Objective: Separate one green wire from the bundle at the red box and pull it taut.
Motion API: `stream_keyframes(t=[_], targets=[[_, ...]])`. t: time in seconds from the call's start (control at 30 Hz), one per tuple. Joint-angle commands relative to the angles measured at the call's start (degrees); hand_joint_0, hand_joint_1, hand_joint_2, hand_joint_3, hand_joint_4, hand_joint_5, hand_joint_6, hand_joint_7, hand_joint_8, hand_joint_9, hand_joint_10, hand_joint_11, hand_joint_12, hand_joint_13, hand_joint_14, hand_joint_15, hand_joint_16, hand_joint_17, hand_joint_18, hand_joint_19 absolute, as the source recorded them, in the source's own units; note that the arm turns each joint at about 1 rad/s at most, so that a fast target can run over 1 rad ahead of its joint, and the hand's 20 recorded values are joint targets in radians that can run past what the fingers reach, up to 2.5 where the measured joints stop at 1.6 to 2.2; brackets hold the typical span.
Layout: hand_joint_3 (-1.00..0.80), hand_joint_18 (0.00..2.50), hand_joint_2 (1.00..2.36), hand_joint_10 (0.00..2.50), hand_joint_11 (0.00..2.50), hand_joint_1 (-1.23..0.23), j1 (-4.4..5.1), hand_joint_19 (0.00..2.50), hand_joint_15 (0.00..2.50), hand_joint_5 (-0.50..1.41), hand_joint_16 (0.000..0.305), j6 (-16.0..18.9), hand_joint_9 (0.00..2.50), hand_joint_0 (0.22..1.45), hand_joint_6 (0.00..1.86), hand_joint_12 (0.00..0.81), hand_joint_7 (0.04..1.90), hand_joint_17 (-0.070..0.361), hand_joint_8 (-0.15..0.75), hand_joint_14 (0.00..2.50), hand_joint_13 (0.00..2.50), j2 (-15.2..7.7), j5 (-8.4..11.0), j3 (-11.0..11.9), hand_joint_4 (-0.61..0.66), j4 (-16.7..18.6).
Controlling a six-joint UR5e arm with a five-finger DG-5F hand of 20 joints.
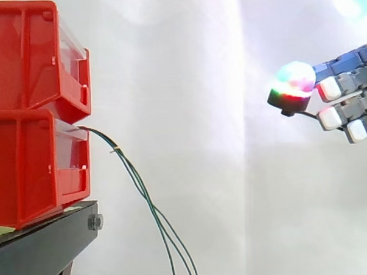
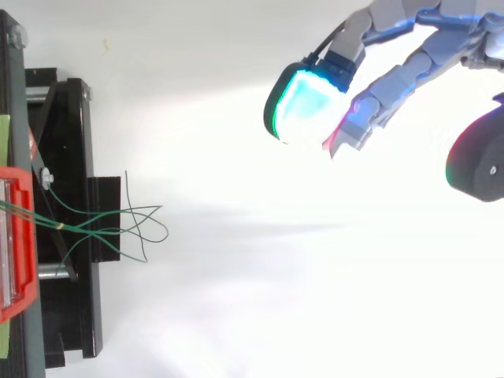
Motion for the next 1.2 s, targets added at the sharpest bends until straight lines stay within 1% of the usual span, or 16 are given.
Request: stream_keyframes(t=[0.0, 0.1, 0.23, 0.27, 0.33, 0.37, 0.43, 0.5, 0.57, 0.6, 0.67, 0.7, 0.87, 0.97, 1.0, 1.17], targets=[[-0.47, 0.75, 1.00, 0.01, 0.41, -0.62, -0.01, 0.41, 0.28, -0.18, 0.046, -0.77, 0.83, 0.54, 0.50, 0.379, 0.77, 0.104, 0.273, 0.01, 0.74, 0.02, 1.34, -0.03, 0.25, -0.21], [-0.47, 0.76, 1.00, 0.01, 0.42, -0.62, 0.08, 0.41, 0.28, -0.18, 0.046, -2.35, 0.85, 0.54, 0.50, 0.375, 0.78, 0.103, 0.276, 0.01, 0.74, -0.07, 3.19, -0.03, 0.25, 0.32], [-0.46, 0.75, 1.00, 0.01, 0.43, -0.62, 0.17, 0.39, 0.29, -0.18, 0.045, -4.72, 0.85, 0.54, 0.50, 0.374, 0.78, 0.101, 0.276, 0.01, 0.74, -0.07, 4.42, 0.06, 0.25, 1.11], [-0.47, 0.75, 1.00, 0.01, 0.43, -0.62, 0.17, 0.39, 0.29, -0.18, 0.045, -6.04, 0.85, 0.54, 0.50, 0.374, 0.78, 0.101, 0.278, 0.01, 0.74, -0.07, 4.86, -0.03, 0.25, 1.72], [-0.47, 0.74, 1.00, 0.01, 0.43, -0.62, 0.61, 0.39, 0.29, -0.18, 0.045, -8.94, 0.86, 0.54, 0.50, 0.374, 0.78, 0.101, 0.278, 0.01, 0.74, -0.07, 5.48, -0.03, 0.25, 3.22], [-0.46, 0.74, 1.00, 0.01, 0.44, -0.62, 0.61, 0.40, 0.29, -0.18, 0.045, -9.20, 0.86, 0.54, 0.50, 0.374, 0.78, 0.101, 0.279, 0.01, 0.74, -0.07, 5.48, 0.06, 0.25, 3.48], [-0.47, 0.74, 1.00, 0.01, 0.44, -0.62, 1.13, 0.39, 0.29, -0.18, 0.045, -10.26, 0.86, 0.54, 0.50, 0.373, 0.78, 0.101, 0.275, 0.01, 0.74, -0.24, 5.83, 0.06, 0.25, 4.27], [-0.46, 0.74, 1.00, 0.01, 0.44, -0.62, 1.22, 0.39, 0.29, -0.18, 0.045, -10.43, 0.86, 0.54, 0.50, 0.373, 0.78, 0.101, 0.279, 0.01, 0.73, -0.24, 6.27, -0.03, 0.25, 4.62], [-0.46, 0.73, 1.00, 0.01, 0.44, -0.62, 1.57, 0.39, 0.29, -0.18, 0.045, -10.87, 0.86, 0.54, 0.50, 0.373, 0.78, 0.101, 0.275, 0.01, 0.73, -0.24, 7.76, -0.03, 0.25, 4.80], [-0.47, 0.73, 1.00, 0.01, 0.45, -0.62, 1.75, 0.39, 0.29, -0.18, 0.045, -10.78, 0.85, 0.54, 0.50, 0.373, 0.77, 0.101, 0.274, 0.01, 0.73, -1.12, 8.99, -0.03, 0.25, 4.80], [-0.46, 0.73, 1.00, 0.01, 0.45, -0.62, 1.92, 0.39, 0.29, -0.18, 0.045, -10.35, 0.85, 0.54, 0.50, 0.373, 0.77, 0.101, 0.274, 0.01, 0.73, -1.91, 9.78, 0.06, 0.25, 4.89], [-0.46, 0.72, 1.00, 0.01, 0.44, -0.62, 2.01, 0.40, 0.29, -0.18, 0.045, -9.55, 0.86, 0.54, 0.50, 0.374, 0.78, 0.100, 0.276, 0.01, 0.73, -3.14, 10.05, 0.06, 0.26, 5.41], [-0.46, 0.72, 1.00, 0.01, 0.45, -0.62, 2.45, 0.40, 0.29, -0.18, 0.045, -8.94, 0.85, 0.54, 0.50, 0.375, 0.78, 0.101, 0.275, 0.01, 0.72, -4.02, 10.22, -0.03, 0.25, 7.70], [-0.46, 0.72, 1.00, 0.01, 0.44, -0.61, 2.63, 0.40, 0.29, -0.18, 0.045, -10.61, 0.85, 0.54, 0.50, 0.374, 0.78, 0.102, 0.274, 0.01, 0.72, -4.02, 10.66, -0.03, 0.25, 9.19], [-0.46, 0.72, 1.00, 0.01, 0.44, -0.61, 2.71, 0.40, 0.29, -0.18, 0.045, -11.84, 0.85, 0.54, 0.50, 0.375, 0.78, 0.102, 0.274, 0.01, 0.72, -4.02, 11.36, 0.06, 0.25, 10.60], [-0.46, 0.71, 1.00, 0.01, 0.44, -0.61, 2.80, 0.40, 0.29, -0.18, 0.045, -13.07, 0.85, 0.54, 0.50, 0.376, 0.78, 0.102, 0.276, 0.01, 0.72, -4.11, 12.95, -0.03, 0.25, 12.01]])
